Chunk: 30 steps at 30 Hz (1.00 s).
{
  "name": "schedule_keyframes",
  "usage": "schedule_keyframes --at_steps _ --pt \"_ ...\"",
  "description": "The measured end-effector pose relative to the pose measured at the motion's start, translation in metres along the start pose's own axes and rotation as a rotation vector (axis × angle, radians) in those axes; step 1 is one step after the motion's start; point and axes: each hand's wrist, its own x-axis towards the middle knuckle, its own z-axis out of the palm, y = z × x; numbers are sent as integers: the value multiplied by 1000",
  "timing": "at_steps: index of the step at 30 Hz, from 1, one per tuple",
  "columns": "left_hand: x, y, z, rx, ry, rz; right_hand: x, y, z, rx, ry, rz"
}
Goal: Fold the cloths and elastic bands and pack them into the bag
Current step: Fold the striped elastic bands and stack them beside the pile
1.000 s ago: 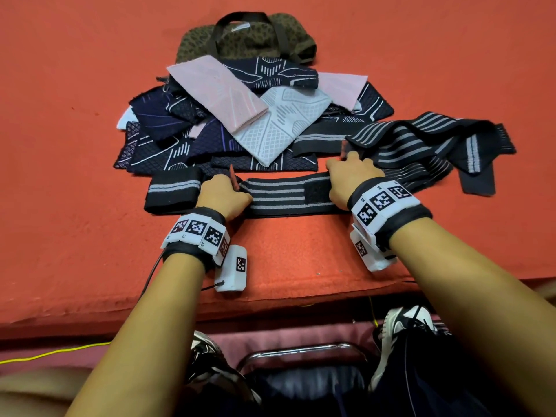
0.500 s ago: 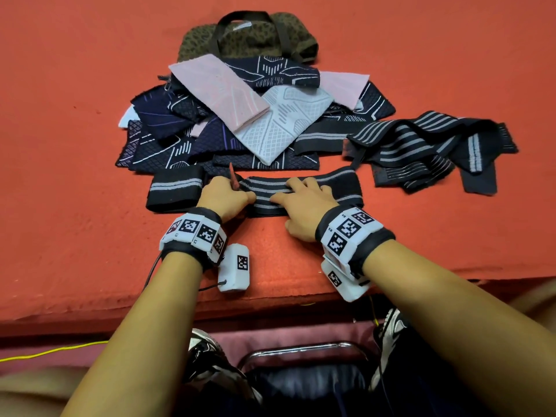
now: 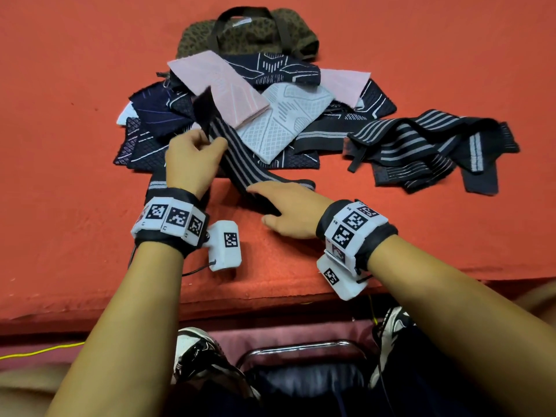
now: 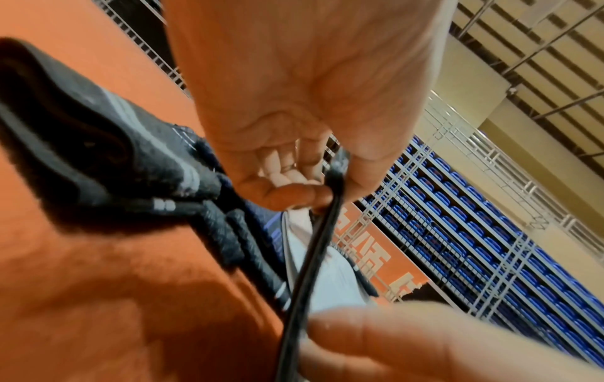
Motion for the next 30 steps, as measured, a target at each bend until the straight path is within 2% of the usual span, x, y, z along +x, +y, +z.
schedule_keyframes --at_steps 2,4,10,14,19,21,23,27,30 --pt "-4 13 2 -97 18 79 3 0 -5 80 62 -28" --pt "-12 19 11 -182 -69 96 7 1 -9 195 110 -14" --pt "-32 2 37 -171 -295 68 9 8 -13 355 317 181" --pt "-37 0 42 -174 -406 57 11 13 -19 533 382 287" --pt "-44 6 43 -126 -558 48 8 25 -13 398 457 330" --pt "-44 5 41 -144 -605 51 8 30 -12 412 448 377" --pt "-41 4 41 -144 -576 89 8 29 -14 492 440 373" --pt "-29 -11 38 -46 -378 140 9 25 -20 578 520 343" --pt "-24 -18 33 -9 -386 85 9 26 -24 584 529 348"
